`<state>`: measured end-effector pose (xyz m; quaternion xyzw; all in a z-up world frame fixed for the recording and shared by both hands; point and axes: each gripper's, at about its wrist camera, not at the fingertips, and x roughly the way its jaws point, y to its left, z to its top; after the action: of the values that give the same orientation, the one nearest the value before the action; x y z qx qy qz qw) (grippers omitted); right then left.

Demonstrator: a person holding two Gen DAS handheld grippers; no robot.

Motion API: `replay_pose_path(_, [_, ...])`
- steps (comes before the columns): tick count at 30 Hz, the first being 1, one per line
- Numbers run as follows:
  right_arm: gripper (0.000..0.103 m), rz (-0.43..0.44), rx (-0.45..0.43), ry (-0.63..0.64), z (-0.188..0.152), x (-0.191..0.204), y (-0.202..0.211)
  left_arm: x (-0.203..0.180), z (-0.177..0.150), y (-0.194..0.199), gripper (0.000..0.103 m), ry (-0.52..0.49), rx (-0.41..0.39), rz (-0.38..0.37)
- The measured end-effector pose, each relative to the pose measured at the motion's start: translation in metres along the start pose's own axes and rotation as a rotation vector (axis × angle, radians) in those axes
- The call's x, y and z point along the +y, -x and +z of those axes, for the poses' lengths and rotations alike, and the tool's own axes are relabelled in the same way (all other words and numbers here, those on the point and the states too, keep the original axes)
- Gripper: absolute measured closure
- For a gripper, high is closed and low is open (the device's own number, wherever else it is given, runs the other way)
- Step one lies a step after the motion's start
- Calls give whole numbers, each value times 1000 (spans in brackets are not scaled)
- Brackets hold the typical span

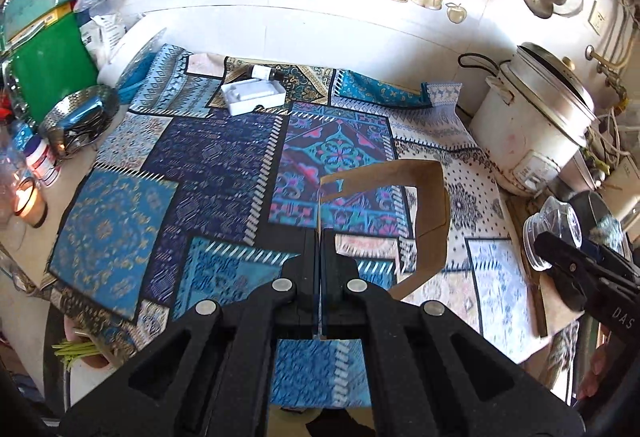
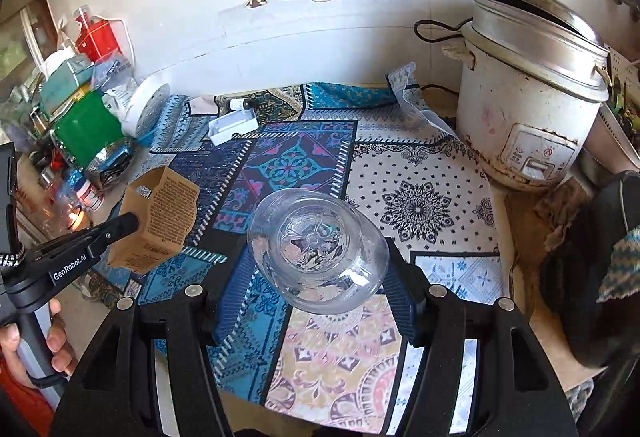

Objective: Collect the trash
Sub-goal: 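Carry the cardboard tray and clear lid down over the trash bin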

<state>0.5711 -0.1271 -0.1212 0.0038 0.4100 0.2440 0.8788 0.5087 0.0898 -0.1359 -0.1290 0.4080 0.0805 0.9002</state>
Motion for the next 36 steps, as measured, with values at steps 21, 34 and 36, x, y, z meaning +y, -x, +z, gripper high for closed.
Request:
replay_pose_path(21, [44, -81, 106, -171, -179, 108, 53, 107, -183, 103, 103, -71, 130, -10])
replay_pose_path(34, [44, -111, 303, -204, -265, 89, -16, 108, -276, 22, 103, -50, 354, 9])
replay_pose_path(36, [44, -105, 335, -201, -279, 81, -35, 106, -294, -2, 103, -55, 389, 27])
